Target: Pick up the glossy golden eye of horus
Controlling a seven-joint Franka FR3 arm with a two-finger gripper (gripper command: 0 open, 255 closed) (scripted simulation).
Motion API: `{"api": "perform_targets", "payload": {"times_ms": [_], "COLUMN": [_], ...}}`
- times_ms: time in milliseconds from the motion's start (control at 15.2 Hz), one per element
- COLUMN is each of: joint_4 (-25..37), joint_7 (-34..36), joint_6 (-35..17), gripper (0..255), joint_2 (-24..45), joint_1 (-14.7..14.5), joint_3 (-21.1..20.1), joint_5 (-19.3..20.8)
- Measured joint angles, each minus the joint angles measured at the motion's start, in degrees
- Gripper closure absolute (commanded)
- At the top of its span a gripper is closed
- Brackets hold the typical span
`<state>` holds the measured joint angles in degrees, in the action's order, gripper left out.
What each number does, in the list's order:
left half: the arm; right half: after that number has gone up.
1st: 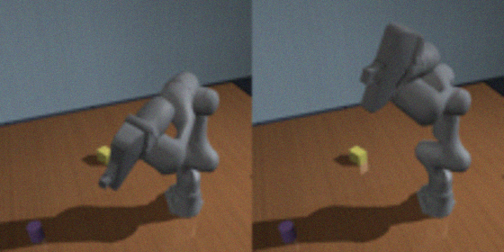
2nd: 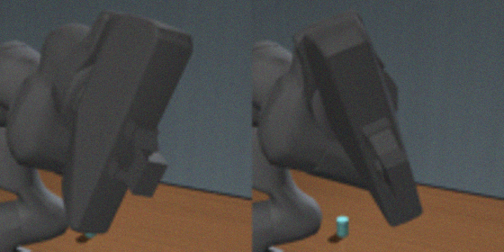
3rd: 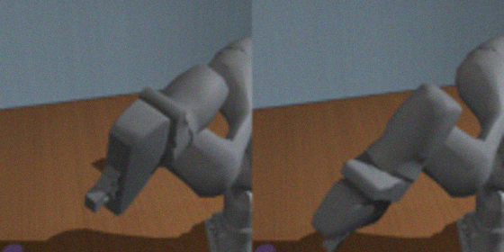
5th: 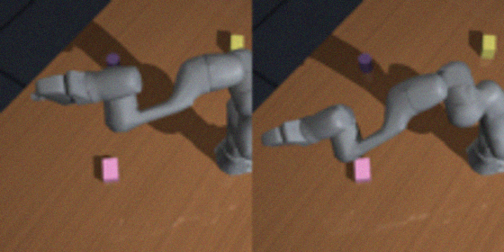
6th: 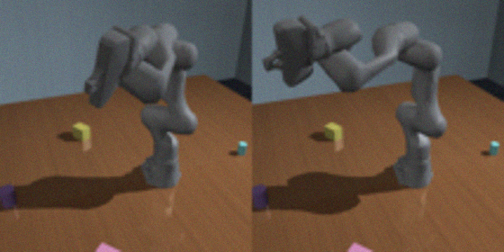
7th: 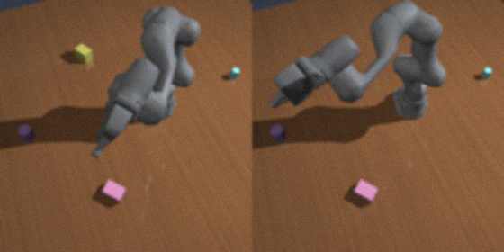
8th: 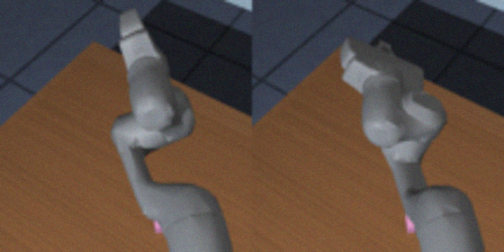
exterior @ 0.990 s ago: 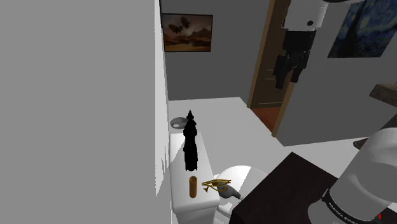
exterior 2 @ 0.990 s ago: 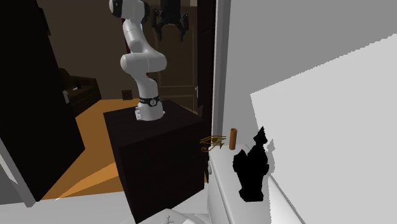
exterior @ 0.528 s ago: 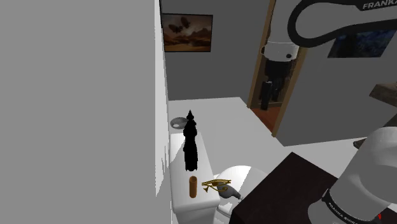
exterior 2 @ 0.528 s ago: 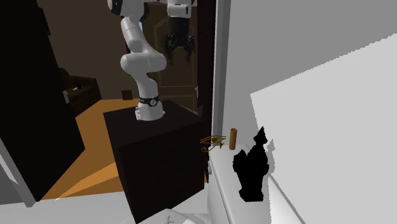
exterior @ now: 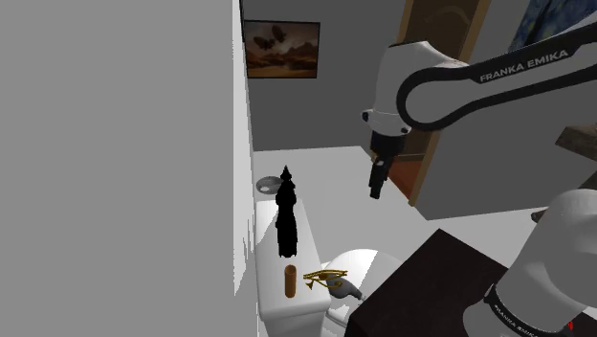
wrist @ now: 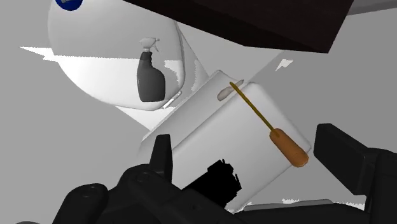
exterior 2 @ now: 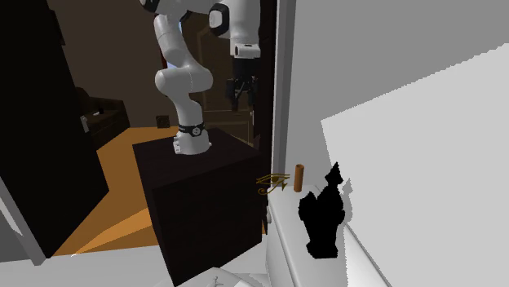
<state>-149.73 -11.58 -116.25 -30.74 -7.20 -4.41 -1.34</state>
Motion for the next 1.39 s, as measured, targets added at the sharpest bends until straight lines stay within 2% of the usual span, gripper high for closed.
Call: {"api": "perform_targets", "payload": {"times_ms": [264,858,1122,1386], "joint_4": [-3.05,-3.71,-2.09,0.23], "joint_7": [-3.92,-12.81,-14.67,-16.05], "joint_6": [-9.26,-29.42,-38.23,-45.38], "gripper": [0,0,0,0], "joint_2": [5.96,24.83,35.16,44.49], "joint_1": [-2.25,-5.66,-6.97,-8.44], "joint_3": [-0.80,-2.42,-3.56,-3.25], "joint_5": [-0.18,1.31,4.01,8.50]}}
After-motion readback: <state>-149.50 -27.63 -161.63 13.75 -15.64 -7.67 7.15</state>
